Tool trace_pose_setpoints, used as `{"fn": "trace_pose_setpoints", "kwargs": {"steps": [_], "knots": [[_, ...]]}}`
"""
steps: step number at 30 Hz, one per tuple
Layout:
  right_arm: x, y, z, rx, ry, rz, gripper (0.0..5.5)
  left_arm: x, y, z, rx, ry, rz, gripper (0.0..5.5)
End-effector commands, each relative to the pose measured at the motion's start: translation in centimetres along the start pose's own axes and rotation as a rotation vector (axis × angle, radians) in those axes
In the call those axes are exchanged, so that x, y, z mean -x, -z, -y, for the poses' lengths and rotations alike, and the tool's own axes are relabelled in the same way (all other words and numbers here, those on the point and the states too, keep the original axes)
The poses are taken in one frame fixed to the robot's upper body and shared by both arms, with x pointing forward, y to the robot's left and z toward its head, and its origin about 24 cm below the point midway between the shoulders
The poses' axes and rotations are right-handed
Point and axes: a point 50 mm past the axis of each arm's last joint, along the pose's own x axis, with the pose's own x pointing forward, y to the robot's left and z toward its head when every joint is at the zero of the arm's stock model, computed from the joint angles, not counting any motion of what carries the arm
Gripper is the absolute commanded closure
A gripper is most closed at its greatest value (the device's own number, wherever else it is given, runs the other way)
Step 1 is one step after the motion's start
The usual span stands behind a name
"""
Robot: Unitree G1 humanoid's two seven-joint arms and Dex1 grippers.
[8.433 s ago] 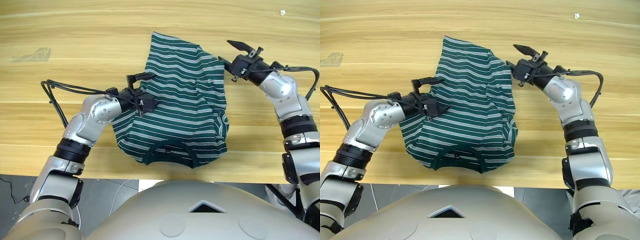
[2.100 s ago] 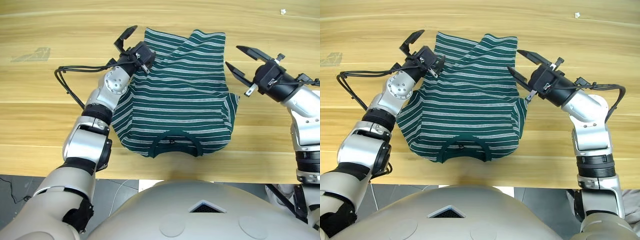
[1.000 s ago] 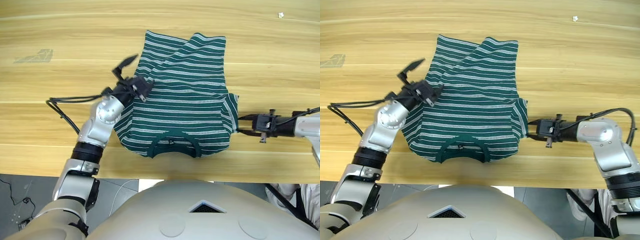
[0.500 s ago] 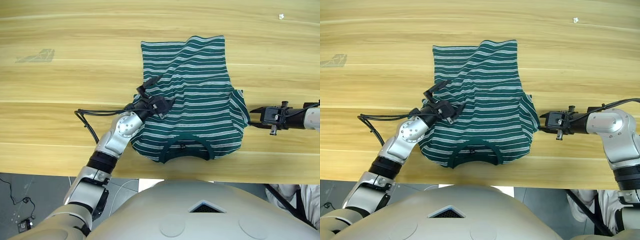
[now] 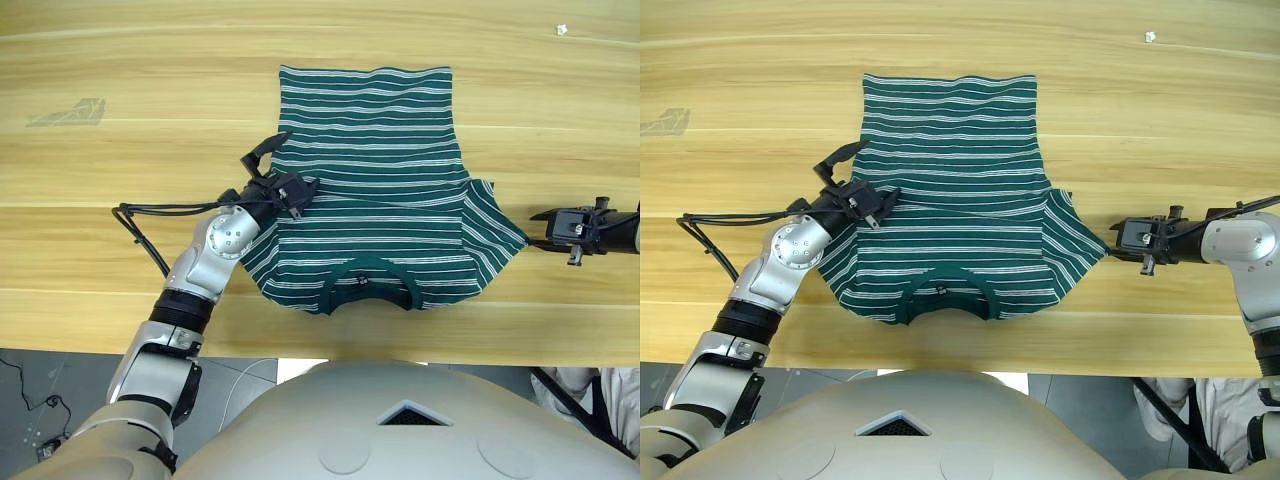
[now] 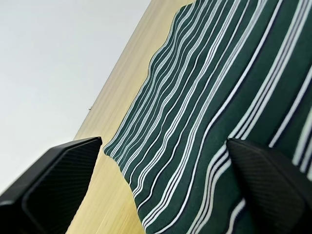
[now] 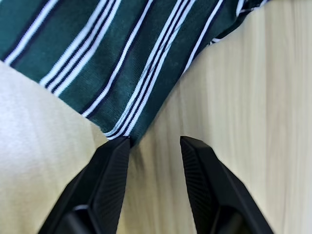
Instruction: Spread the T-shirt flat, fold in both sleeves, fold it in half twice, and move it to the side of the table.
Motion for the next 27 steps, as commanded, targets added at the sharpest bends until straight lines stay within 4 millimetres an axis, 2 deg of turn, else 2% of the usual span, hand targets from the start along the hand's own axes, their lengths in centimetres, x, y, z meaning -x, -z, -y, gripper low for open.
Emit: {"fn": "trace_pose_setpoints", "kwargs": {"steps": [1, 6, 9, 13, 16, 20, 23, 25, 27], "knots": [[0.1, -1.0, -1.0, 0.013, -0.049, 0.034, 3.6, 0.1, 0.9, 0.8, -0.019, 0.046, -0.054, 0.74], [0.6, -1.8, -0.7, 0.057, -0.019, 0.049, 3.6, 0.0, 0.4, 0.4, -0.022, 0.027, -0.034, 0.74], [1.4, -1.6, 0.3, 0.114, 0.056, 0.003, 3.6, 0.1, 0.3, -0.2, -0.032, 0.001, -0.036, 0.74], [2.4, -0.6, 1.7, 0.128, 0.133, -0.064, 3.6, 0.5, 0.6, -1.5, -0.049, -0.028, -0.048, 0.74], [2.7, -1.8, 2.6, 0.148, 0.191, 0.001, 3.6, 1.1, 0.0, -3.3, -0.061, -0.098, -0.026, 0.74], [0.2, -4.6, 5.3, 0.133, 0.472, 0.247, 3.6, 2.2, -3.9, -7.0, 0.05, -0.38, 0.168, 0.74], [-2.5, -5.0, 5.1, 0.059, 0.572, 0.356, 3.6, 3.5, -6.4, -8.6, 0.226, -0.51, 0.335, 0.74], [-3.5, -5.8, 5.6, 0.009, 0.681, 0.438, 3.6, 4.4, -6.6, -8.9, 0.298, -0.524, 0.363, 0.74], [-3.4, -7.1, 7.4, -0.148, 0.945, 0.616, 3.6, 6.1, -5.0, -8.6, 0.4, -0.559, 0.296, 0.74]]}}
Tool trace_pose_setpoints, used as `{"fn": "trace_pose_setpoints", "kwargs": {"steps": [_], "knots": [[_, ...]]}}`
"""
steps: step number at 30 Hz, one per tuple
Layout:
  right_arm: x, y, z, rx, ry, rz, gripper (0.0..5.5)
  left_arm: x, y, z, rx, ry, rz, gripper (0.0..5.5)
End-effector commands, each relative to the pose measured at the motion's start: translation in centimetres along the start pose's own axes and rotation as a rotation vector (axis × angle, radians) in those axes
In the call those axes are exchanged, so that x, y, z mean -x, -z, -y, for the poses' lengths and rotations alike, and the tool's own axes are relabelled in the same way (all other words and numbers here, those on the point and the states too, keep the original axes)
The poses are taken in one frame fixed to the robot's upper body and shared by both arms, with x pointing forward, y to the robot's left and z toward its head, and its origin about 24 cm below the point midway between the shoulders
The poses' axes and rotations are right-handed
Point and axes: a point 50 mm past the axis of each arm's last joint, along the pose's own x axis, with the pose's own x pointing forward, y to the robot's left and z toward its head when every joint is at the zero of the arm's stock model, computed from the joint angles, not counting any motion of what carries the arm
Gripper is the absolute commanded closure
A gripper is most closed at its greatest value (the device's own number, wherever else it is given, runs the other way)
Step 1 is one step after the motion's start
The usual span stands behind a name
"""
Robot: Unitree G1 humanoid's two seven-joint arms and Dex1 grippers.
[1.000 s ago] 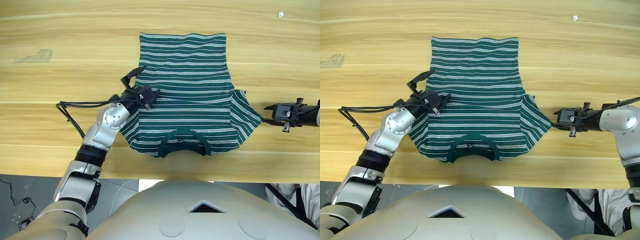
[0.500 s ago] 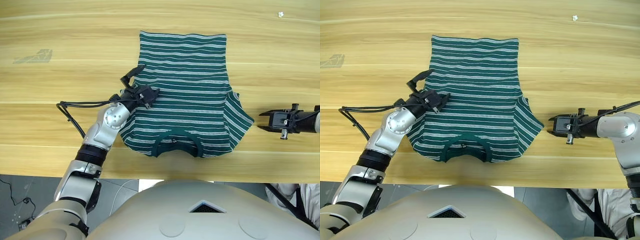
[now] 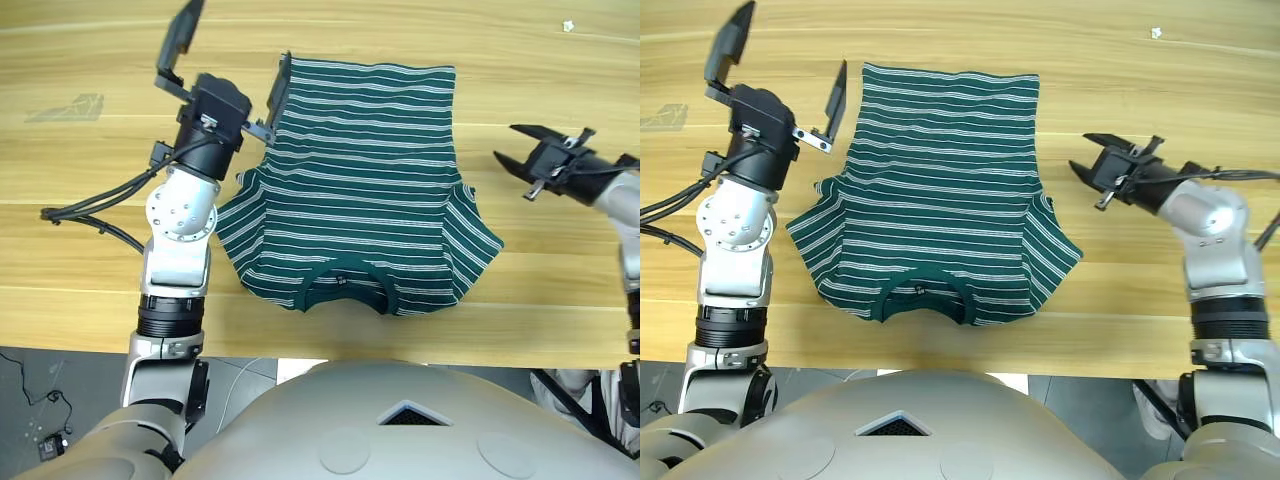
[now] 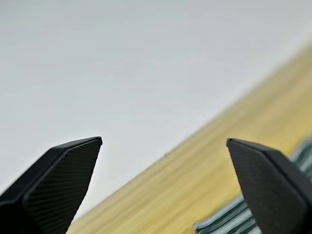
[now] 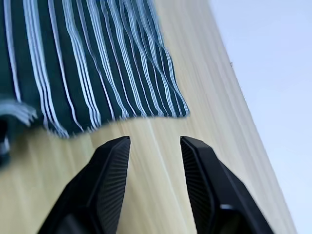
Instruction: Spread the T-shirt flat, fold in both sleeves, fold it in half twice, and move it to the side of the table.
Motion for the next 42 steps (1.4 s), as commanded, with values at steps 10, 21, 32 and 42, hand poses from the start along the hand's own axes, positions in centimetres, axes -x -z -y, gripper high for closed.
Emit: {"fn": "trace_pose_setpoints", "kwargs": {"steps": [10, 21, 32, 42], "knots": [[-2.2, -1.7, 0.3, -0.476, 1.034, 0.38, 3.6, 13.6, 5.1, -0.5, 0.755, -0.427, -0.417, 0.74], [-0.8, -2.2, 0.2, -0.448, 1.129, 0.426, 3.6, 17.7, 7.1, 2.7, 1.133, -0.471, -0.723, 0.74], [-2.0, -2.8, -0.2, -0.43, 1.07, 0.428, 3.57, 17.6, 7.1, 4.1, 1.081, -0.374, -0.775, 2.27], [-2.2, -2.7, -0.4, -0.446, 1.055, 0.415, 3.57, 17.8, 7.3, 3.8, 1.03, -0.428, -0.795, 3.77]]}}
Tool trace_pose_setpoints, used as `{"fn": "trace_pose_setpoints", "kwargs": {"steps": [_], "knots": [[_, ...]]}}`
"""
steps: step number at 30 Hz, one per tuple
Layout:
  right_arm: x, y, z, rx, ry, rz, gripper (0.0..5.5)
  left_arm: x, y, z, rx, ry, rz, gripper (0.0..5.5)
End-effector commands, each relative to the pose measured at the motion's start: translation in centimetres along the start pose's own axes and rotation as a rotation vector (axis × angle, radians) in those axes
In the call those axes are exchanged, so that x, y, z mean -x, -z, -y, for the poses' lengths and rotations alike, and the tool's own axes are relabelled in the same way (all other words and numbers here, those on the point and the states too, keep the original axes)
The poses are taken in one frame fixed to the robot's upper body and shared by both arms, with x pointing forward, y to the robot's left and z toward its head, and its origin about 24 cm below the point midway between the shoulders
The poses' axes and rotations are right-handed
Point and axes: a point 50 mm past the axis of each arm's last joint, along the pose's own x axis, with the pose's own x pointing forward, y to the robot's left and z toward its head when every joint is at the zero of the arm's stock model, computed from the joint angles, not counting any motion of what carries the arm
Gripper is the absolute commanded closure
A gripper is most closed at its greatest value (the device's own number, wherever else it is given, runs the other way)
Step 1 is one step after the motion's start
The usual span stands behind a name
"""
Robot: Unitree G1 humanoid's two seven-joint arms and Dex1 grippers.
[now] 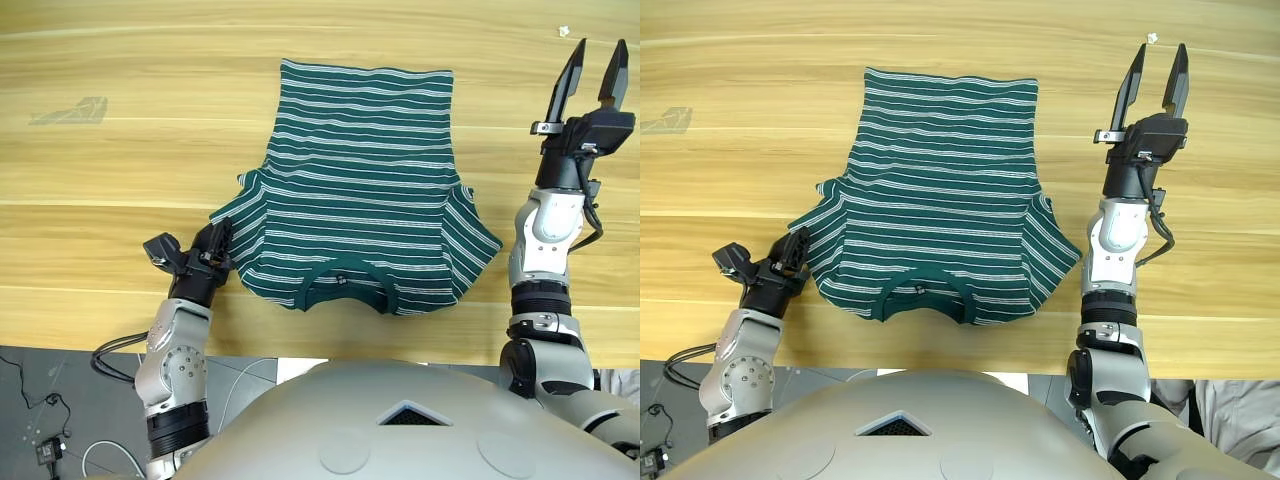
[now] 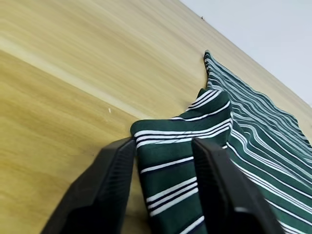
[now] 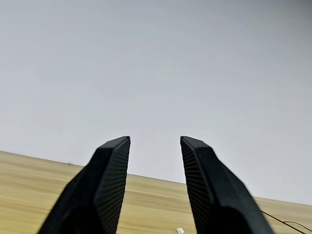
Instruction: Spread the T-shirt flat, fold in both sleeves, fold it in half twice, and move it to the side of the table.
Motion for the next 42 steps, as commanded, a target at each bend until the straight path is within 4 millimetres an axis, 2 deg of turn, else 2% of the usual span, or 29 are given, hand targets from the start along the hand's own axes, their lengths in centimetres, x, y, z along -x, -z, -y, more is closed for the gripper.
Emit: {"fn": "trace_pose_setpoints", "kwargs": {"steps": [1, 11, 21, 34, 38, 42], "knots": [[-0.2, 0.2, -0.4, -0.012, -0.009, -0.013, 3.57, 0.3, 1.0, -0.7, -0.003, -0.066, -0.051, 3.98], [0.4, 0.4, -0.5, -0.015, -0.017, -0.035, 3.57, 0.1, 0.9, -0.7, -0.031, -0.075, -0.033, 5.49], [0.4, 0.5, -0.8, -0.028, -0.025, -0.046, 3.57, 0.3, 0.4, -0.2, -0.102, -0.031, 0.038, 5.49], [0.2, 0.9, -1.3, -0.025, -0.047, -0.059, 3.57, 0.6, -0.1, 5.6, -0.598, 0.335, 0.154, 5.49], [0.1, 1.0, -1.7, -0.027, -0.059, -0.062, 3.57, 1.0, 1.9, 8.0, -0.731, 0.536, 0.091, 5.49], [-0.1, 1.1, -2.1, -0.035, -0.07, -0.063, 3.57, 1.0, 4.3, 8.3, -0.796, 0.621, -0.001, 5.49]]}}
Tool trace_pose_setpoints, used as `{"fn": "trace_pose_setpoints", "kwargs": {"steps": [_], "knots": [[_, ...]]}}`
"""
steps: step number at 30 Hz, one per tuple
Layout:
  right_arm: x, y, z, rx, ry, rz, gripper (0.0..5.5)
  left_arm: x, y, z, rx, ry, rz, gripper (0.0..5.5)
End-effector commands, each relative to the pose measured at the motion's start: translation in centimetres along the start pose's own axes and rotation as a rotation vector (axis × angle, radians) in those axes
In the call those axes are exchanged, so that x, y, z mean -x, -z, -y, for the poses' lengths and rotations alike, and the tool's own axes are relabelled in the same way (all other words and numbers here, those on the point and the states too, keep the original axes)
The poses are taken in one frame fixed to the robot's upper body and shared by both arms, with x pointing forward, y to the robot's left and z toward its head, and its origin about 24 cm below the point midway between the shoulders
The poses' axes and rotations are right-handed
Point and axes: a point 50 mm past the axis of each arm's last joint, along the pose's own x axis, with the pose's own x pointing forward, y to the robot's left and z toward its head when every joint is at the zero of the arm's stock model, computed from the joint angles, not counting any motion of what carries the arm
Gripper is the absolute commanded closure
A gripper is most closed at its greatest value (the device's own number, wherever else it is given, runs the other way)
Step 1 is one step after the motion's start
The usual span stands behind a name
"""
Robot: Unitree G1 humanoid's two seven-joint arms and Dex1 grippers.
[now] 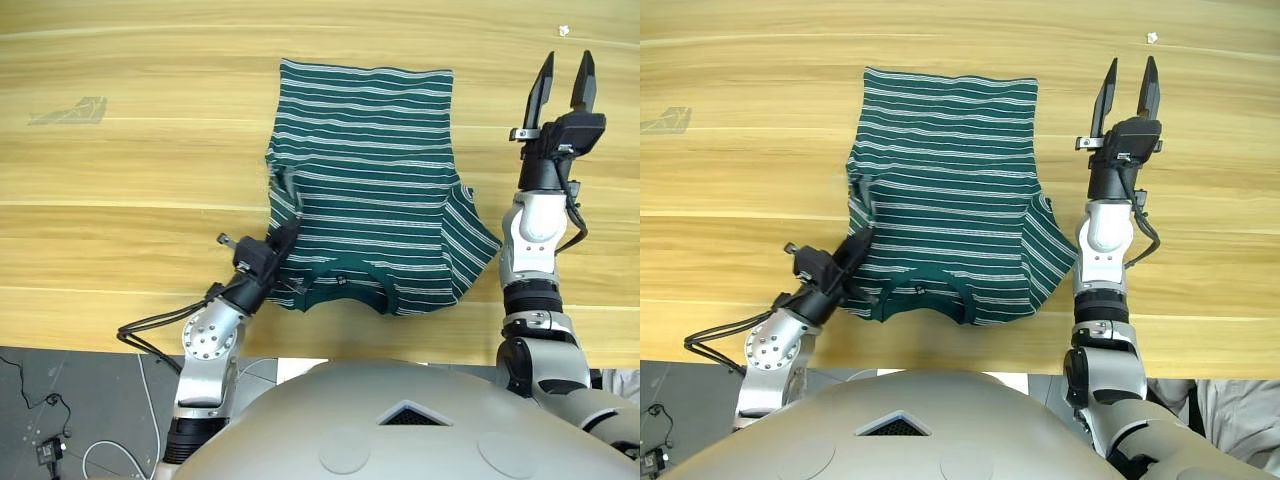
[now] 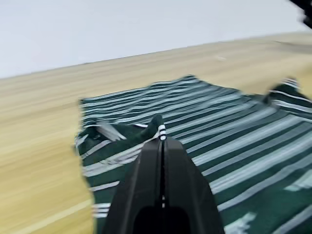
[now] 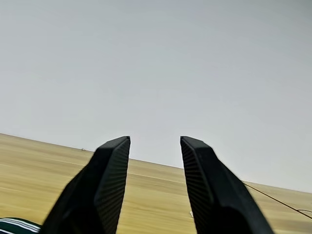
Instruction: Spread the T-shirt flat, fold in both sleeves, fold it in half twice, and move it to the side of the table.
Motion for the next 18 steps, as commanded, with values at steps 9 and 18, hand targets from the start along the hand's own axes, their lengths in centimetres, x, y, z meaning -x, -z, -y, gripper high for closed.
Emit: {"fn": "trace_pose_setpoints", "kwargs": {"steps": [9, 18], "knots": [[-0.4, 0.0, -0.5, -0.005, -0.019, 0.009, 3.57, -0.2, 2.5, 0.3, -0.112, 0.035, -0.118, 5.02], [-0.4, -0.3, -0.5, -0.078, -0.094, -0.001, 3.57, 0.6, -2.6, 4.2, -0.162, 0.387, 0.095, 3.88]]}}
